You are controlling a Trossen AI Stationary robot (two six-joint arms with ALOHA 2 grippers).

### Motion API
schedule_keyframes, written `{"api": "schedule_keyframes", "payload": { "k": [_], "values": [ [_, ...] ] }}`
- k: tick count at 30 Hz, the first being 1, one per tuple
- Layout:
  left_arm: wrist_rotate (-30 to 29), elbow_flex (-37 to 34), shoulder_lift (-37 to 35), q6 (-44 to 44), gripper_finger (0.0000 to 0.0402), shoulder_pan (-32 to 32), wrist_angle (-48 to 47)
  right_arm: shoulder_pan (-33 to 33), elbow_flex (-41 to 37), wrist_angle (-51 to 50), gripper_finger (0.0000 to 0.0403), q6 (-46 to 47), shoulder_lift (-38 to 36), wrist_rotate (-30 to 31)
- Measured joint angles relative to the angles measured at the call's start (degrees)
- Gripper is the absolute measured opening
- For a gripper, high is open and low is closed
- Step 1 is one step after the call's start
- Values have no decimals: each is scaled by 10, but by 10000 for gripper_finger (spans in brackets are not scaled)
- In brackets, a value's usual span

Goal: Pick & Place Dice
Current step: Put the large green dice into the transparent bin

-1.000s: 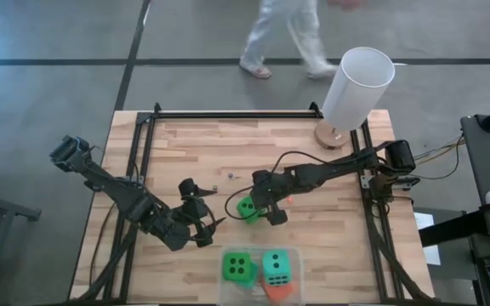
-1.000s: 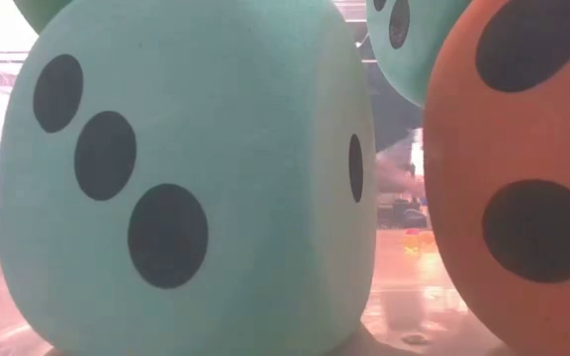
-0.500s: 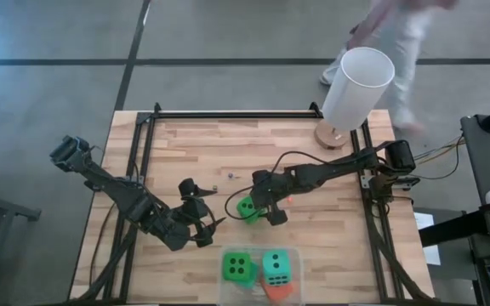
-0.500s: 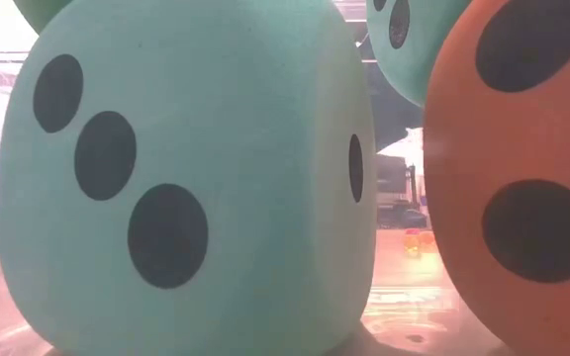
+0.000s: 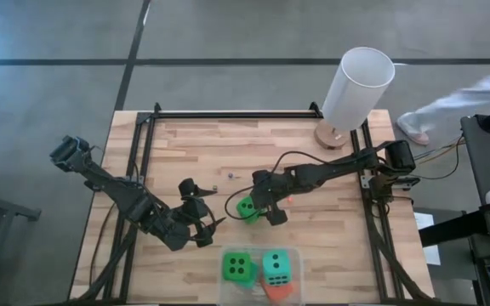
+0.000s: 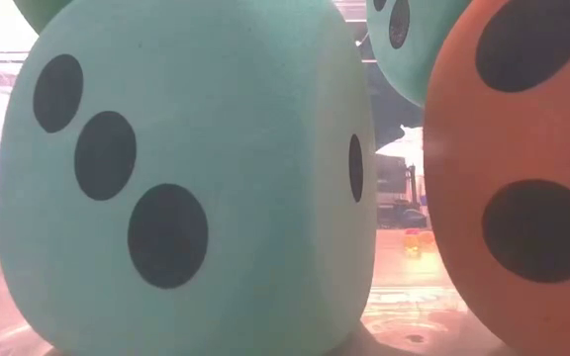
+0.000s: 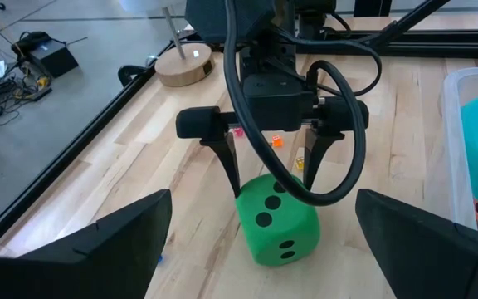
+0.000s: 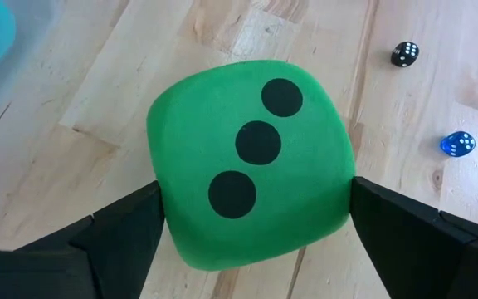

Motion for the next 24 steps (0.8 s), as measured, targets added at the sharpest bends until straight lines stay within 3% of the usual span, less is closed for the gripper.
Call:
{"api": "schedule_keyframes", "payload": {
  "k": [24],
  "values": [
    [0, 0, 0, 0, 385, 0, 0, 0, 0, -1, 349, -1, 0, 0]
  ]
}}
